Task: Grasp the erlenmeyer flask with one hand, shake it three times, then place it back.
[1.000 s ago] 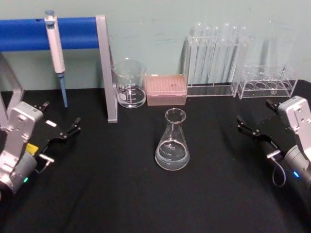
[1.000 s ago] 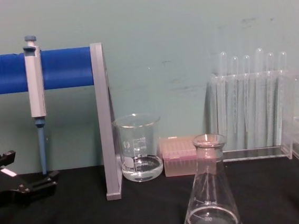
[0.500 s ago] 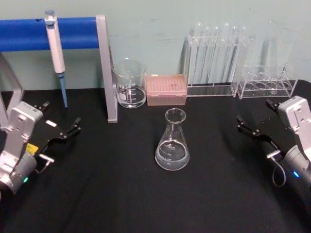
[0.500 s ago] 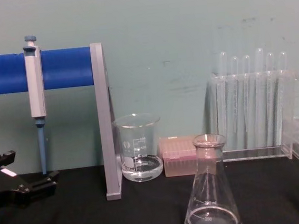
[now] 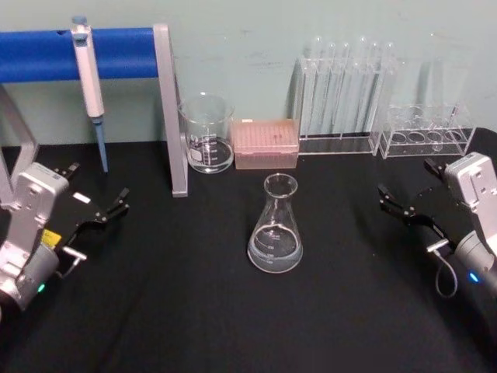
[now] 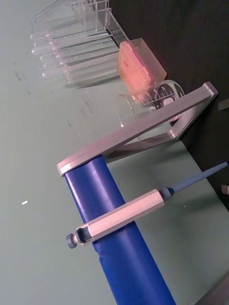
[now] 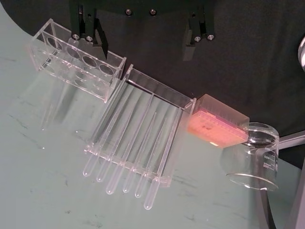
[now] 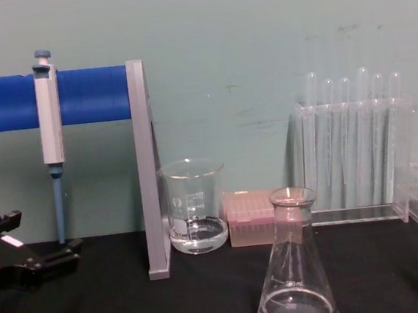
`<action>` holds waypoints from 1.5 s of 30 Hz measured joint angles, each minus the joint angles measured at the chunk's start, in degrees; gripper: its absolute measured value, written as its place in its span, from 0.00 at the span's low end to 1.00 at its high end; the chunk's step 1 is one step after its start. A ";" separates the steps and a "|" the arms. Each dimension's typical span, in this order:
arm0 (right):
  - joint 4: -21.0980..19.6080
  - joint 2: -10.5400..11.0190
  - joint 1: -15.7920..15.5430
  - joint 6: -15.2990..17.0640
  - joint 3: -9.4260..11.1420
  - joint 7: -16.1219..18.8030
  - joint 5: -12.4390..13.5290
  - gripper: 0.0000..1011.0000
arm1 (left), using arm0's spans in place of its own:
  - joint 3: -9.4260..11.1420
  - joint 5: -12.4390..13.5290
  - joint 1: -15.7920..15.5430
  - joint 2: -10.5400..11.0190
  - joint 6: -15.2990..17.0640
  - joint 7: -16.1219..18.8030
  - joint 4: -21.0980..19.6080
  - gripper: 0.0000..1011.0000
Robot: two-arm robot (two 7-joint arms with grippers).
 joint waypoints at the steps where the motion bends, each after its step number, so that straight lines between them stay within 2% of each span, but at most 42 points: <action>1: 0.23 -0.15 0.10 0.07 0.26 0.53 0.04 0.99 | 0.00 0.00 0.00 0.00 0.00 0.00 0.00 0.99; 6: 0.74 -0.63 0.14 0.20 1.43 2.78 1.64 0.99 | 0.00 0.00 0.00 0.00 0.00 0.00 0.00 0.99; 9: 0.91 -0.99 -0.20 0.22 2.64 4.94 3.73 0.99 | 0.00 0.00 0.00 0.00 0.00 0.00 0.00 0.99; 10: 0.91 -0.99 -0.20 0.22 2.64 4.94 3.73 0.99 | 0.00 0.00 0.00 0.00 0.00 0.00 0.00 0.99; 13: 0.77 -1.18 -0.82 0.37 3.94 7.08 6.21 0.99 | 0.00 0.00 0.00 0.00 0.00 0.00 0.00 0.99; 15: 0.15 -1.18 -1.63 0.70 5.17 8.83 8.30 0.99 | 0.00 0.00 0.00 0.00 0.00 0.00 0.00 0.99; 17: -0.11 -1.14 -1.91 0.79 5.49 9.26 8.80 0.99 | 0.00 0.00 0.00 0.00 0.00 0.00 0.00 0.99; 23: -3.42 -0.45 -4.70 1.92 7.17 13.69 12.33 0.99 | 0.00 0.00 0.00 0.00 0.00 0.00 0.00 0.99; 27: -4.99 -0.18 -5.96 2.34 7.32 16.03 13.53 0.99 | 0.00 0.01 0.01 0.00 0.00 0.00 0.00 0.99; 29: -6.22 -0.12 -6.90 2.73 7.25 18.44 14.59 0.99 | 0.00 0.00 0.01 0.00 0.00 0.00 0.00 0.99; 34: -7.06 -0.28 -7.38 3.00 6.49 22.27 15.47 0.99 | 0.00 0.00 0.00 0.00 0.00 0.00 0.00 0.99; 45: -5.33 -1.81 -4.63 2.30 4.03 30.81 15.13 0.99 | 0.00 0.00 0.00 0.00 0.00 0.00 0.00 0.99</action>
